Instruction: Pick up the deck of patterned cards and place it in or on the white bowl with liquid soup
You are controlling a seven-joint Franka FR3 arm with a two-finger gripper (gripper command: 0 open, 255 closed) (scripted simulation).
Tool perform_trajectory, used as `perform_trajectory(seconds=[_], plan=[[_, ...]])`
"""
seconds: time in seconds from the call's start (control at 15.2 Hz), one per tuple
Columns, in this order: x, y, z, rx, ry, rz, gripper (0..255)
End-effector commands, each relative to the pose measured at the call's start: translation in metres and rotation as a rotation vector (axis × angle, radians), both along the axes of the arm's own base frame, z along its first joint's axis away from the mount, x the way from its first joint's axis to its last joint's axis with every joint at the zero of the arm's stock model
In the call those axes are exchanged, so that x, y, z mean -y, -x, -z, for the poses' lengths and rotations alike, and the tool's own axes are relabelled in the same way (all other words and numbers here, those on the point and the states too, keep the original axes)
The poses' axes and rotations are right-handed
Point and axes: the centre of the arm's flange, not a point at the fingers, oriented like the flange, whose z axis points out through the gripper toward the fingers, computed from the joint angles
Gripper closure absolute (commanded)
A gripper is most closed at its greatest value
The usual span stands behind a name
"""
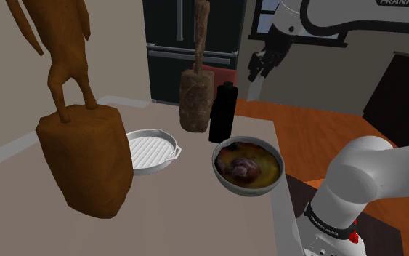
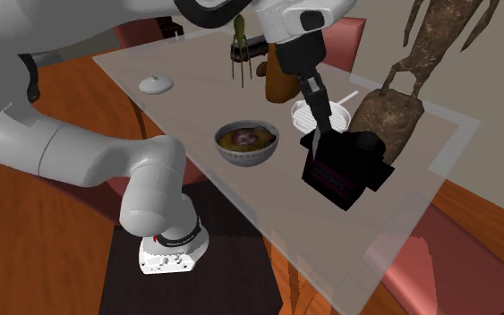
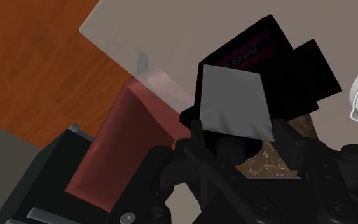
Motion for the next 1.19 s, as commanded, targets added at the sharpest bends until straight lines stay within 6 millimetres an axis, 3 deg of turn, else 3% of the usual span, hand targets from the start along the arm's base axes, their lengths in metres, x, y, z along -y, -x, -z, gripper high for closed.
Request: perform_trajectory(seconds=[0.0,0.92,1.12], plan=[[-0.024,0.012,-0.002,-0.001,0.0,0.001,255],[-0.184,0.103,-0.027,-0.001,0.0,0.001,255],[-0.184,0.103,-0.011,-0.001,0.0,0.001,255]])
